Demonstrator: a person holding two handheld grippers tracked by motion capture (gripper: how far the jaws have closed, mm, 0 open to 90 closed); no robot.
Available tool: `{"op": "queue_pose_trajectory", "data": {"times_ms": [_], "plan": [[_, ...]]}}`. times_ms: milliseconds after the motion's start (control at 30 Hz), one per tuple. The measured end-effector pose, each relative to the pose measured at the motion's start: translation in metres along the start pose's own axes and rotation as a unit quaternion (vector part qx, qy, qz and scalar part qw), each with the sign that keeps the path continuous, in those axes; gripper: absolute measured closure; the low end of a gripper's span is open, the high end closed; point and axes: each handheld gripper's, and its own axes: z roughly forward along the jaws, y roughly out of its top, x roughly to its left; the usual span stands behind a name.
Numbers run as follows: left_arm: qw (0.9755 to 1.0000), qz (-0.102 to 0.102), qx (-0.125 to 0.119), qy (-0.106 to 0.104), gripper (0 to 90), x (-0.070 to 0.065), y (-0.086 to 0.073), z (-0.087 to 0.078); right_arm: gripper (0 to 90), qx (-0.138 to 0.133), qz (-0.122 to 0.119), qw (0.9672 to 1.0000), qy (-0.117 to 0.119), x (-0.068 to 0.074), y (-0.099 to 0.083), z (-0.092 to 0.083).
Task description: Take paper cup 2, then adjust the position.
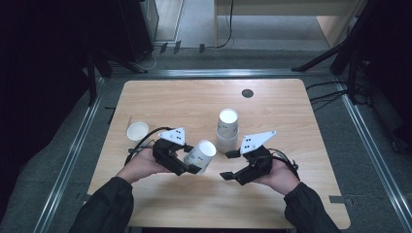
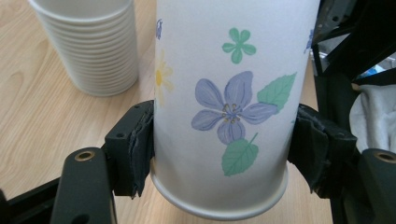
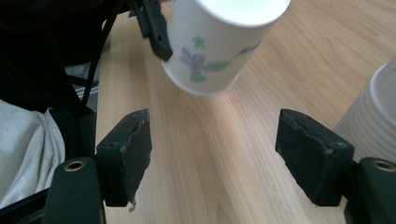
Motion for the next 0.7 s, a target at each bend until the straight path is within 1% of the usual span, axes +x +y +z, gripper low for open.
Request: {"op": "queue_pose_trajectory", "data": {"times_ms": [67,133,167,267,400,467,500,567,600,667,700], "plan": [[1.0000,-0.004,0.002,0.000,28.9,0.001,0.001,-0.002,28.3,0.006,0.001,1.0000,-0.001,0.000,-0.003,0.002],[0.9999,0.000,0.014,0.005,28.9,0.003,0.002,-0.003,28.5,0.014,0.002,0.9999,-0.001,0.001,-0.005,0.004],[0.9998,-0.001,0.018,0.006,28.9,0.003,0.003,-0.003,28.6,0.017,0.000,0.9999,-0.003,0.001,-0.006,0.005],[0.9995,0.002,0.032,0.004,28.9,0.002,0.005,-0.002,28.6,0.017,-0.001,0.9998,-0.006,0.000,-0.006,0.007],[0.9984,0.014,0.055,0.006,28.8,0.000,0.012,-0.004,28.6,0.016,-0.001,0.9998,-0.011,-0.002,-0.007,0.008],[0.9975,0.024,0.066,0.008,28.8,0.000,0.016,-0.004,28.4,0.016,-0.001,0.9998,-0.013,-0.002,-0.007,0.007],[0.9968,0.027,0.076,0.006,28.9,0.000,0.019,-0.004,28.3,0.015,0.000,0.9998,-0.012,-0.003,-0.007,0.007],[0.9959,0.035,0.083,0.009,28.9,0.000,0.023,-0.005,28.0,0.012,0.002,0.9998,-0.014,-0.004,-0.007,0.007],[0.9951,0.040,0.091,0.007,28.9,0.001,0.026,-0.005,27.9,0.011,0.002,0.9998,-0.015,-0.004,-0.007,0.006],[0.9929,0.053,0.104,0.023,28.7,0.001,0.031,-0.006,27.8,0.009,0.004,0.9998,-0.017,-0.005,-0.006,0.006],[0.9921,0.054,0.110,0.026,28.7,0.002,0.033,-0.006,27.8,0.007,0.004,0.9998,-0.018,-0.005,-0.006,0.007]]}}
